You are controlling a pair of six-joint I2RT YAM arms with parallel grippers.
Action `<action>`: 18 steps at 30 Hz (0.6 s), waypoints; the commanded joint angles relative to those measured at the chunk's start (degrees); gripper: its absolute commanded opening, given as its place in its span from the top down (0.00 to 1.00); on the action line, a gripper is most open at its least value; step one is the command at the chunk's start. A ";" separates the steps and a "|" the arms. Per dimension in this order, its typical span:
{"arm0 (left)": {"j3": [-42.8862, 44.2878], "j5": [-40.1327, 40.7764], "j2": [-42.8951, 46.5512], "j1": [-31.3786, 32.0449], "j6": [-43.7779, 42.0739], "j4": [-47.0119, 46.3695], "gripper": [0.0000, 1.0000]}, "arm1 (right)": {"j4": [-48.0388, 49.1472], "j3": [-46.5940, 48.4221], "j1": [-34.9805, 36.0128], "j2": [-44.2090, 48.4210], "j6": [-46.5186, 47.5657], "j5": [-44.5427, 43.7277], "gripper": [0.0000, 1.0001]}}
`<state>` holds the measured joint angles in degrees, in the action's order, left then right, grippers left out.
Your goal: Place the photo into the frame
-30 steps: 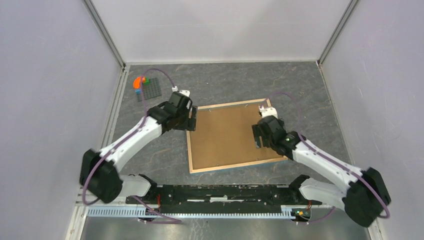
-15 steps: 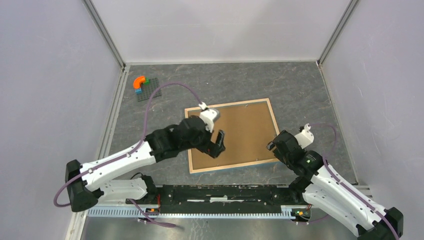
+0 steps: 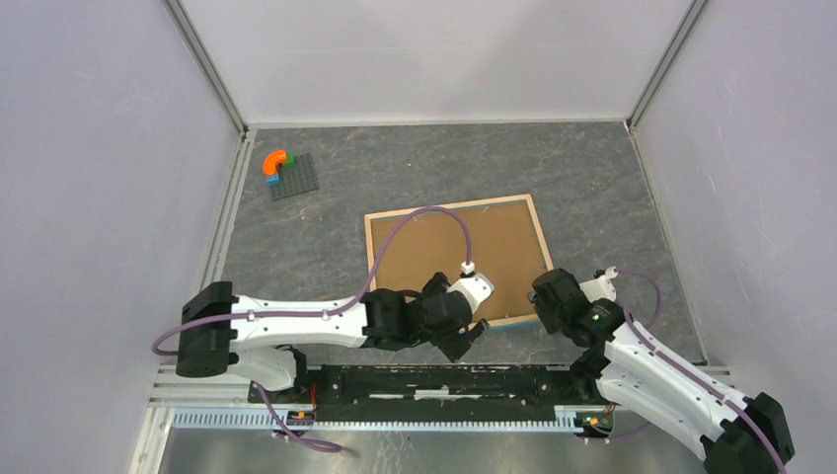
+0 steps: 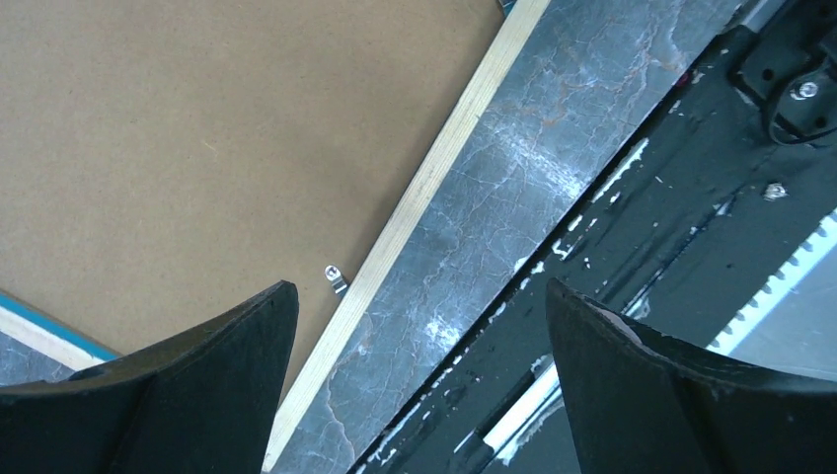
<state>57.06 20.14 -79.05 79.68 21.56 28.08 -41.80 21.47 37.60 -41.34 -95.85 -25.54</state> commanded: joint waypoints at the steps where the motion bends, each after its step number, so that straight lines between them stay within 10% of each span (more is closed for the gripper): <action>1: 2.42 2.48 -2.58 0.47 -3.25 -4.73 0.00 | 0.37 -1.74 0.09 -3.26 -2.04 2.33 0.47; 18: 1.90 3.94 -5.47 0.48 -4.71 -6.92 0.00 | -10.68 3.24 0.09 -0.17 3.94 1.57 0.44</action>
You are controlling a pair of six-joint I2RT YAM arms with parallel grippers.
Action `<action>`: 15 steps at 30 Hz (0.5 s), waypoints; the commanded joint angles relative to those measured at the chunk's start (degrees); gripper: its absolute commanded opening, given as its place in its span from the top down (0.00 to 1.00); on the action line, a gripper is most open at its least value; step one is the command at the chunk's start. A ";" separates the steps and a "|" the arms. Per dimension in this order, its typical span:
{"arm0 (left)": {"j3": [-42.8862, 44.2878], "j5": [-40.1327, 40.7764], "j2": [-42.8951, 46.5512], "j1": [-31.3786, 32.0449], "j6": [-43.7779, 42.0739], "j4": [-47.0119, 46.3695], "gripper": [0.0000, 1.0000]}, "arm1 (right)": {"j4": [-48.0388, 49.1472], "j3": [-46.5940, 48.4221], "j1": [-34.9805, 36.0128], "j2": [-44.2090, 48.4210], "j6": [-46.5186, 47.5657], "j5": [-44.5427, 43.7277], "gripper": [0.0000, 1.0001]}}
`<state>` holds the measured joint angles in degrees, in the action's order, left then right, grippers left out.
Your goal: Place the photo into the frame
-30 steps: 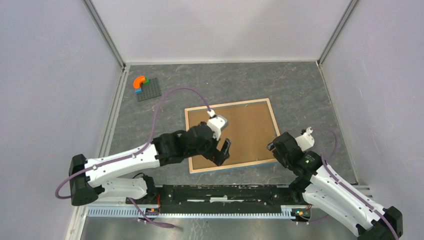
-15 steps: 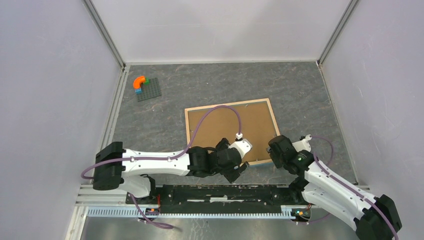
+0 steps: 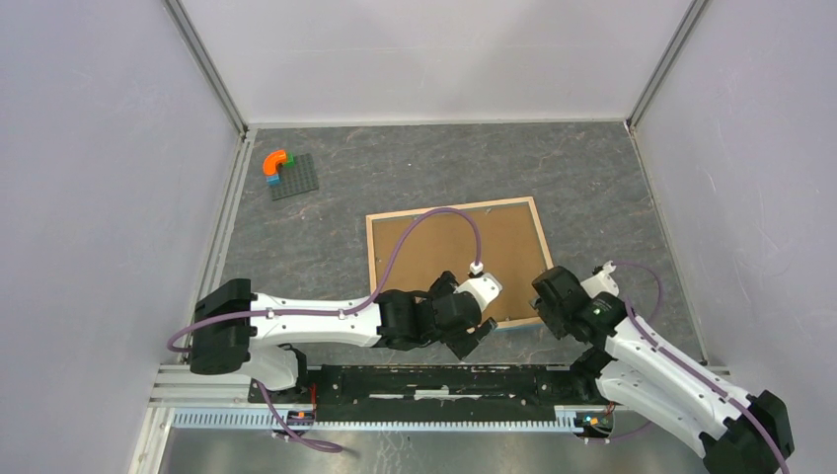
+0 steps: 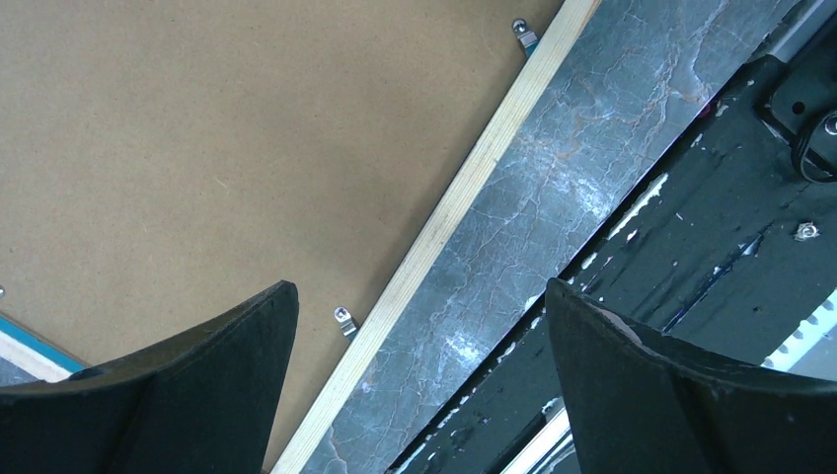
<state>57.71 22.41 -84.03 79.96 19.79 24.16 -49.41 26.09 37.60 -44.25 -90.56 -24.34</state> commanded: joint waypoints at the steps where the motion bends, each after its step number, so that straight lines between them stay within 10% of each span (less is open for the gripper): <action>1: 1.11 1.74 -0.27 0.20 -2.92 -2.98 0.00 | -3.15 -1.85 0.09 3.25 -1.79 0.42 0.44; 15: -5.20 1.61 5.14 0.19 -2.85 -5.78 0.00 | 2.90 -4.89 0.08 -2.96 -3.32 1.73 0.64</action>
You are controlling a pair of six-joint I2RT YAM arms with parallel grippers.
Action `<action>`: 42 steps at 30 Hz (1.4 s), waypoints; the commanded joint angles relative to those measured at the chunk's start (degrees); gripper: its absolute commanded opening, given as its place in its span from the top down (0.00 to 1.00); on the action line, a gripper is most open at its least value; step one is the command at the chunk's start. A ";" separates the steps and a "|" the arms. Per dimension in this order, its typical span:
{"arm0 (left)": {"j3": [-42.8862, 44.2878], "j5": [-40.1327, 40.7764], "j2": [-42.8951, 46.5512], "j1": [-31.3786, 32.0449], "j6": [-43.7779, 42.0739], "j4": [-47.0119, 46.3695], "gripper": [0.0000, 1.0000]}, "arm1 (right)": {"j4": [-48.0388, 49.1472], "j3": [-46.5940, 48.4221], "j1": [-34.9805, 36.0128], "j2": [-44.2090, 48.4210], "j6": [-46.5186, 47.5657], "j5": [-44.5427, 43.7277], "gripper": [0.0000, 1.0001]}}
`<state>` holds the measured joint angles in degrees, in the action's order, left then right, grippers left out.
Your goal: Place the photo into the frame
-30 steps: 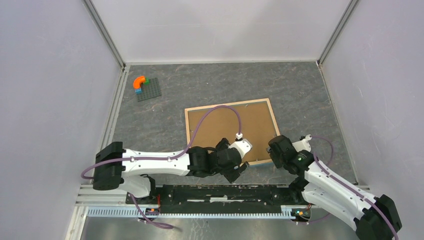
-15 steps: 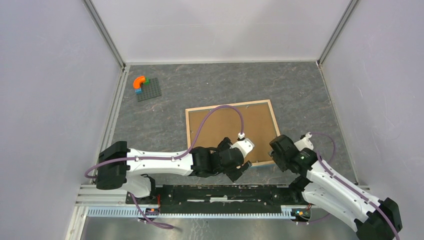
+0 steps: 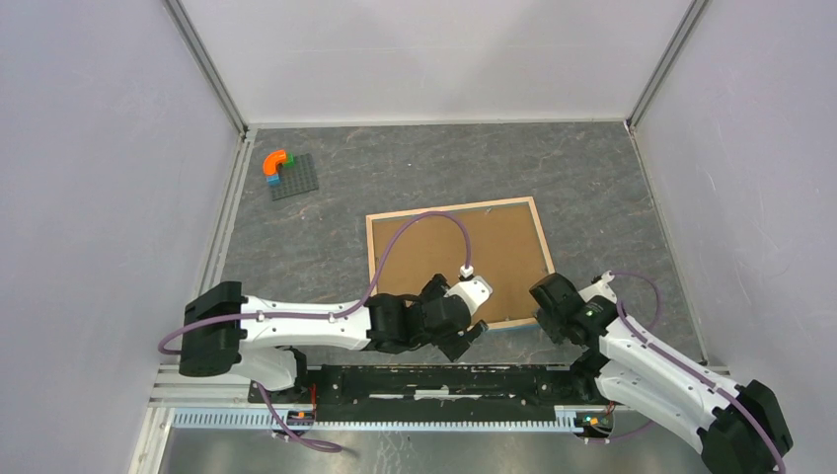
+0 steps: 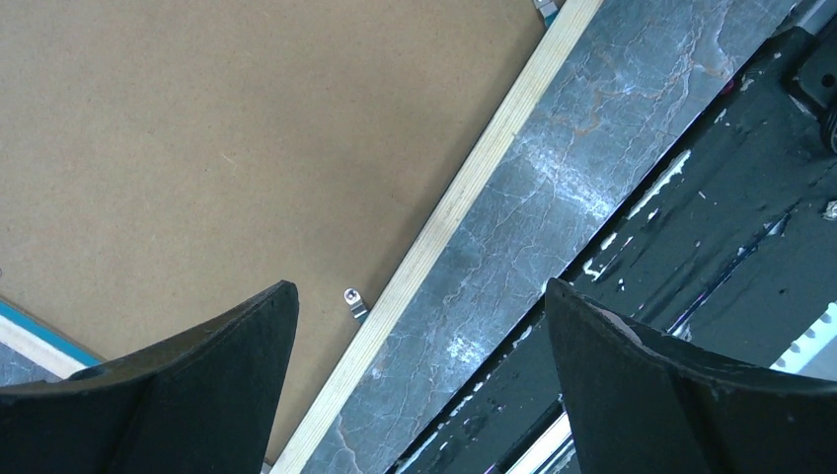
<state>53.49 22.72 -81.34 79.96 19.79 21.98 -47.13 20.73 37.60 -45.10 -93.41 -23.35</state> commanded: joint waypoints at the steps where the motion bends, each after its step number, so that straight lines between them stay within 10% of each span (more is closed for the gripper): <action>1: -1.07 0.92 2.37 0.19 -3.11 -3.81 0.00 | 0.53 0.82 0.08 -2.81 -0.42 0.80 0.67; 5: -1.42 -0.82 1.65 0.11 -4.51 -6.03 0.00 | -0.46 2.76 0.09 -5.18 -0.09 1.93 1.00; 20: 0.98 9.88 -7.52 10.04 -3.67 -7.96 0.00 | -2.23 12.66 0.07 -5.89 -4.81 7.21 1.00; 32: 10.82 36.01 -23.00 13.58 2.45 9.73 0.02 | -8.48 22.90 0.06 -6.68 -8.51 6.19 1.00; 42: 17.08 49.46 -30.16 13.83 5.48 22.44 0.42 | -10.02 25.21 0.07 -5.68 -9.47 5.25 1.00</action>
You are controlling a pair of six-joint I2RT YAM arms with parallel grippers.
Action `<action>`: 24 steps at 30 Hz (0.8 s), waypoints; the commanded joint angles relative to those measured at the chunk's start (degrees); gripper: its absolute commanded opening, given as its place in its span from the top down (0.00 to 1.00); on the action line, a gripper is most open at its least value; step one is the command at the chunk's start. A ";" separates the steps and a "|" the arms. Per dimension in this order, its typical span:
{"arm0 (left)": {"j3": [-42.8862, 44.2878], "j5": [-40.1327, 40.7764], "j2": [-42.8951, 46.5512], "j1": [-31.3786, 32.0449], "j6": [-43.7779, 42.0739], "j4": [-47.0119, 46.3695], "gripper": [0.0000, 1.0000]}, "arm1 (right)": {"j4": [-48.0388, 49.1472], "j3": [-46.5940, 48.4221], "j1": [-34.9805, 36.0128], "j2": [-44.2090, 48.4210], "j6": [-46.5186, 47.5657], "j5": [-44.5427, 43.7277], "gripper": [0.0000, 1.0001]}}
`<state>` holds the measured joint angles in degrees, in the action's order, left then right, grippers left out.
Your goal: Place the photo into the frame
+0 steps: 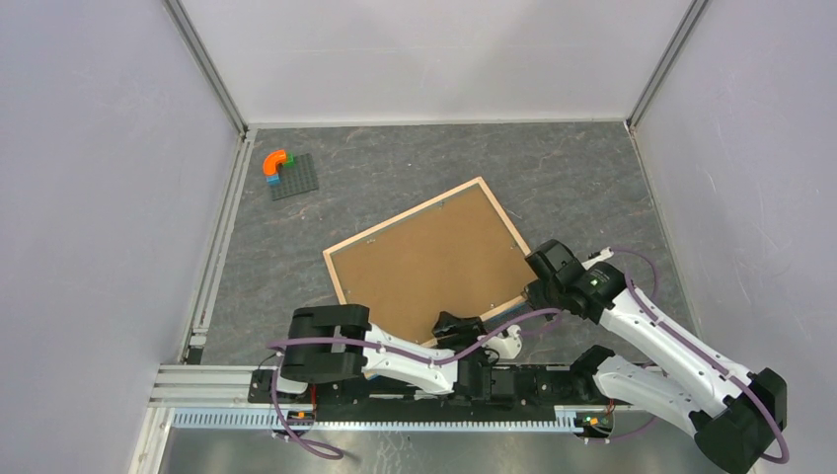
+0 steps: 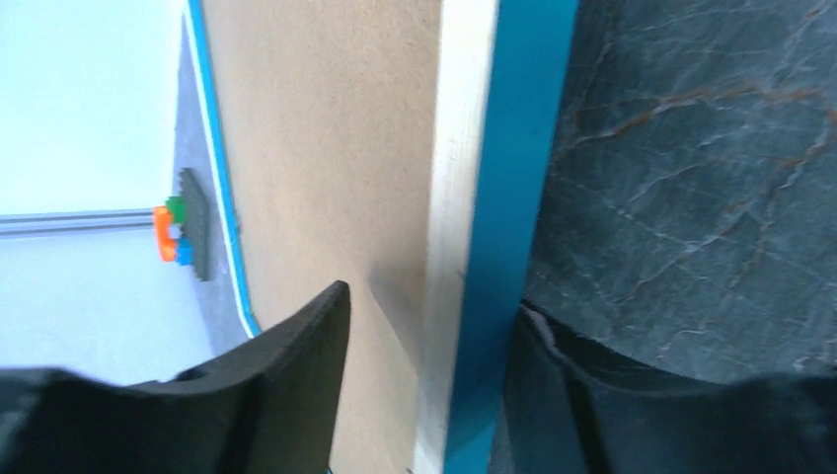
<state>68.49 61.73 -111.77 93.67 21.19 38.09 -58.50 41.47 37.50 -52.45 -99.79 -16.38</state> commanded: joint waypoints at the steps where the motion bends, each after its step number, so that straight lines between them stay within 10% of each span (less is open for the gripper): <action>1: 2.20 11.41 0.39 0.19 4.02 6.94 0.46 | 1.20 4.65 0.06 1.96 -3.11 -1.94 1.00; 7: 4.03 14.64 3.27 0.27 2.87 9.92 0.83 | 0.01 6.04 0.17 3.31 -1.92 -6.06 0.99; 10: 5.17 16.15 5.42 0.24 1.44 10.98 0.98 | -0.86 7.36 0.08 4.84 -0.21 -11.43 0.66; 16: 6.26 16.54 10.09 0.27 -2.55 10.96 0.98 | 12.48 9.98 0.10 12.00 26.52 -25.65 0.09; 24: 15.60 5.31 17.44 -1.17 -9.33 11.11 0.98 | 27.75 18.43 0.13 19.29 64.82 -28.02 0.02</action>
<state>74.72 68.47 -101.45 93.45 14.59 53.47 -39.13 53.25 37.71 -34.98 -55.79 -38.54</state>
